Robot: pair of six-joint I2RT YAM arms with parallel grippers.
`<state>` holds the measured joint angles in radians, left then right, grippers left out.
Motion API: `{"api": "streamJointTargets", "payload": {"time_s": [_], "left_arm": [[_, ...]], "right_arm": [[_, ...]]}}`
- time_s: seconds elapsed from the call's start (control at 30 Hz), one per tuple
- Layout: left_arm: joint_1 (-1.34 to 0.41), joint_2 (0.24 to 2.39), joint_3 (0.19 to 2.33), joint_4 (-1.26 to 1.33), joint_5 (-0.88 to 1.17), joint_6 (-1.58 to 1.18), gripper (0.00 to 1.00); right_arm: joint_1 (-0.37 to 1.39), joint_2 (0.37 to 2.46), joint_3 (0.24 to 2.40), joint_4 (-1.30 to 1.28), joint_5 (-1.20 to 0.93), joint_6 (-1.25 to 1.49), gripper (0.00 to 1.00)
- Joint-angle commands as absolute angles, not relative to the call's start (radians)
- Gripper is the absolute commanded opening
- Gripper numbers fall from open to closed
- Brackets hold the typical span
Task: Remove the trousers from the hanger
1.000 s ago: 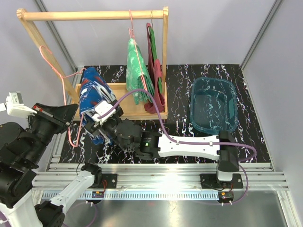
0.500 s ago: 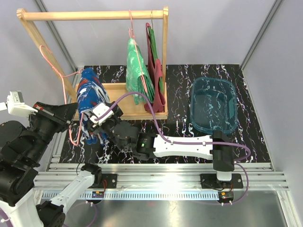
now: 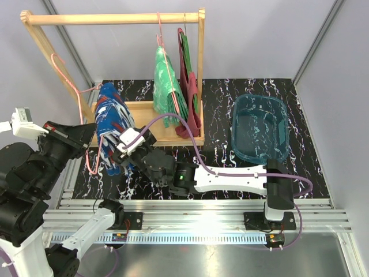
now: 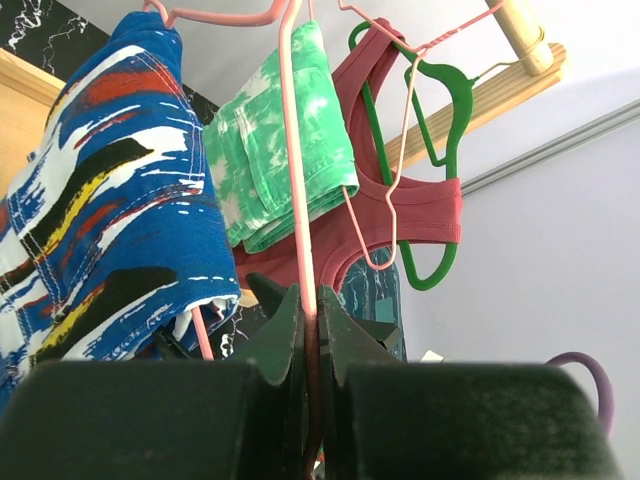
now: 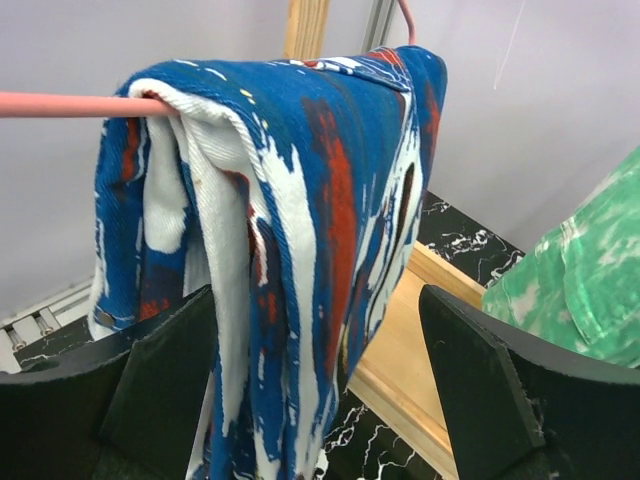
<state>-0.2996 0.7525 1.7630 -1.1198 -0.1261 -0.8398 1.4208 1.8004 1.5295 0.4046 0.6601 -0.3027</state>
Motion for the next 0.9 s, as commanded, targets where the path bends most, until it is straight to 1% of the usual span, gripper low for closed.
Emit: {"api": "streamJointTargets", "payload": {"time_s": [0.0, 0.23, 0.33, 0.7, 0.87], "left_arm": [[-0.295, 0.752, 1.778, -0.819, -0.127, -0.847, 0.0], [-0.295, 0.752, 1.778, -0.815, -0.127, -0.854, 0.0], [-0.295, 0.759, 1.779, -0.819, -0.14, -0.85, 0.0], [-0.296, 0.773, 1.773, -0.811, -0.15, -0.859, 0.0], [-0.295, 0.77, 1.772, -0.811, -0.143, -0.864, 0.0]], "right_arm": [[1.398, 1.74, 1.525, 0.403, 0.658, -0.267, 0.87], [1.362, 1.75, 1.557, 0.35, 0.609, -0.232, 0.87], [1.362, 1.735, 1.554, 0.328, 0.546, -0.221, 0.87], [1.361, 1.743, 1.548, 0.308, 0.626, -0.308, 0.88], [1.353, 1.759, 1.571, 0.304, 0.606, -0.287, 0.88]]}}
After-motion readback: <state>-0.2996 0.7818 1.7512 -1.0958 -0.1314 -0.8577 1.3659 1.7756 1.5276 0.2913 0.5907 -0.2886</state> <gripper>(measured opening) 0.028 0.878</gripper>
